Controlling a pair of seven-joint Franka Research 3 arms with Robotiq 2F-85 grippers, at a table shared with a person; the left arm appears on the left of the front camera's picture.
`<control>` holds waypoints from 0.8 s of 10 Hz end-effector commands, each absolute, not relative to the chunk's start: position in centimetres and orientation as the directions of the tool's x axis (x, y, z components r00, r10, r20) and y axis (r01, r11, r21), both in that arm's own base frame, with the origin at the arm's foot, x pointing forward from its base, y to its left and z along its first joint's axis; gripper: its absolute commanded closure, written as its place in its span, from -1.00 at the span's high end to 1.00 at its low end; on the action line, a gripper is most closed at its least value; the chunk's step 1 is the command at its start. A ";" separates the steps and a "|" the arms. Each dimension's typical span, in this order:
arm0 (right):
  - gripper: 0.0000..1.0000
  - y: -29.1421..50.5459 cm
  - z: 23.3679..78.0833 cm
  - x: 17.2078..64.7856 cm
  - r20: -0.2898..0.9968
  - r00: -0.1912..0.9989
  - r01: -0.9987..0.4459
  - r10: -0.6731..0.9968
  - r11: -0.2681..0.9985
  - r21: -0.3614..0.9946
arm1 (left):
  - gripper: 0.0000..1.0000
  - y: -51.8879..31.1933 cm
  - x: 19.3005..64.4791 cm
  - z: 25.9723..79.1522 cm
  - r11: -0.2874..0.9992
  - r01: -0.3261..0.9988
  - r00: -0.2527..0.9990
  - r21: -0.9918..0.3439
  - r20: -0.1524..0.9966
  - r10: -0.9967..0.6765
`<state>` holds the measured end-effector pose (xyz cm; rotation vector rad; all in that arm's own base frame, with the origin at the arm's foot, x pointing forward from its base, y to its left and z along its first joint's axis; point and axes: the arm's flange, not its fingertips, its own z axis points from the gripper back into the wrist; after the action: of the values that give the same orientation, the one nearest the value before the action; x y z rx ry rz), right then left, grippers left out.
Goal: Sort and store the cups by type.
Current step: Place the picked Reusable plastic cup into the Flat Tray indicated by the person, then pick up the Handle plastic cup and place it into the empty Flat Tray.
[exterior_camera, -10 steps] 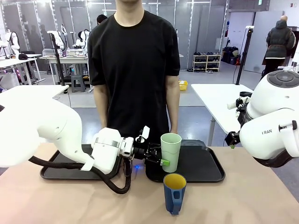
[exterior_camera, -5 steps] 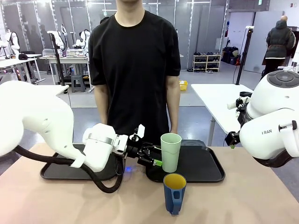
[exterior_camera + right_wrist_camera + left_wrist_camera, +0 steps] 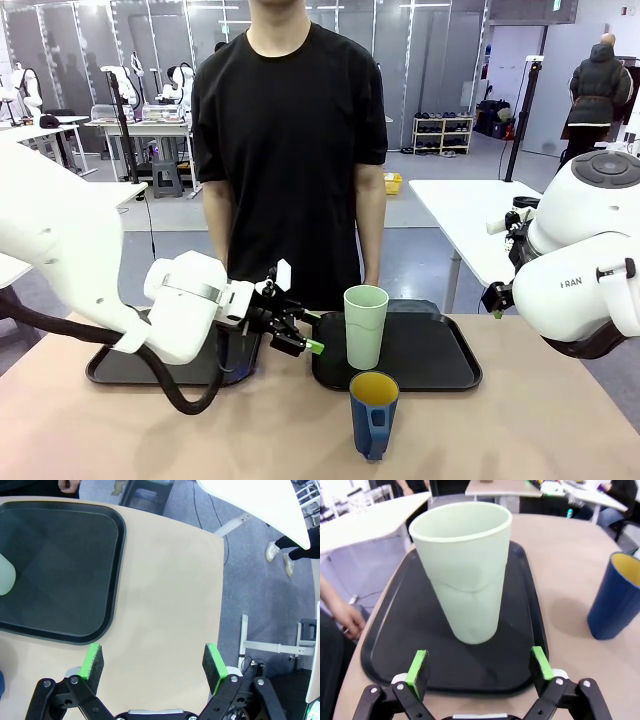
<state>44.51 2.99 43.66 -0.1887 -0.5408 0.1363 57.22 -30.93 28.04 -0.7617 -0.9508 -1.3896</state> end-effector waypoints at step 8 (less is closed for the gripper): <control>1.00 3.1 43.6 44.5 0.497 0.848 -0.081 0.184 0.972 -0.222 | 1.00 -30.1 56.3 29.1 0.076 0.991 -0.064 0.114 0.874 -0.481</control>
<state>44.51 2.99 43.67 -0.1887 -0.5408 0.1363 55.87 -29.81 29.01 -0.7110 -0.9354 -1.3972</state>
